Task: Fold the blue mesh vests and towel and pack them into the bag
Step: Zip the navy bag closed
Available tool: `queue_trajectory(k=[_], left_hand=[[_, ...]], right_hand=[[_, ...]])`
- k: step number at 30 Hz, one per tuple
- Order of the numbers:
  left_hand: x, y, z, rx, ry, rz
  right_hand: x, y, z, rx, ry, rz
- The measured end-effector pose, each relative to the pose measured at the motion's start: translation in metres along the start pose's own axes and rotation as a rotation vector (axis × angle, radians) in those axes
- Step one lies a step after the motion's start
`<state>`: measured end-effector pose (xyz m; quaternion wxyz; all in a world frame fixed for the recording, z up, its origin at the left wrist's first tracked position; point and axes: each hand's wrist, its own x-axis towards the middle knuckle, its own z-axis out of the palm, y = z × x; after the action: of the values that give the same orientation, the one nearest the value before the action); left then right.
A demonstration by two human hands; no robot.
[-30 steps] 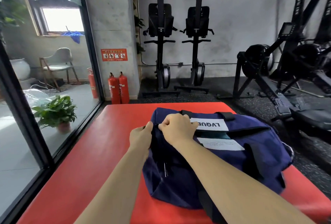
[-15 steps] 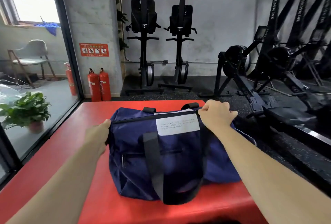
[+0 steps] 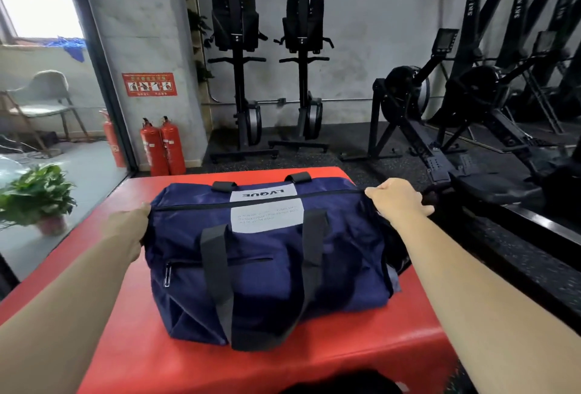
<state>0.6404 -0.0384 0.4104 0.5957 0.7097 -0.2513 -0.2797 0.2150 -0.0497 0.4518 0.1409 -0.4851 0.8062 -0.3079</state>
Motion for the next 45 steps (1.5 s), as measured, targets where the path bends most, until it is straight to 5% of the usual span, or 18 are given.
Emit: queue_trajectory(k=[5, 18, 23, 28, 38, 45], left_hand=[[-0.010, 0.004, -0.001, 0.027, 0.010, 0.000], [0.021, 0.010, -0.039, 0.715, 0.123, 0.325], [0.023, -0.005, -0.047, 0.911, 0.031, 0.306], [-0.008, 0.020, -0.024, 1.039, 0.126, 0.358], [-0.177, 0.046, 0.119, 0.911, -0.347, 0.945], [-0.313, 0.020, 0.189, 0.908, -0.710, 1.060]], right_hand=[[-0.020, 0.016, 0.009, 0.532, -0.332, 0.156], [-0.032, -0.029, 0.064, 0.504, -0.349, 0.075], [-0.030, -0.036, 0.073, 0.484, -0.320, 0.059], [-0.036, -0.032, 0.063, 0.456, -0.304, 0.013], [-0.059, 0.029, -0.035, 0.478, -0.233, 0.053], [-0.102, 0.122, -0.109, 0.444, -0.244, 0.227]])
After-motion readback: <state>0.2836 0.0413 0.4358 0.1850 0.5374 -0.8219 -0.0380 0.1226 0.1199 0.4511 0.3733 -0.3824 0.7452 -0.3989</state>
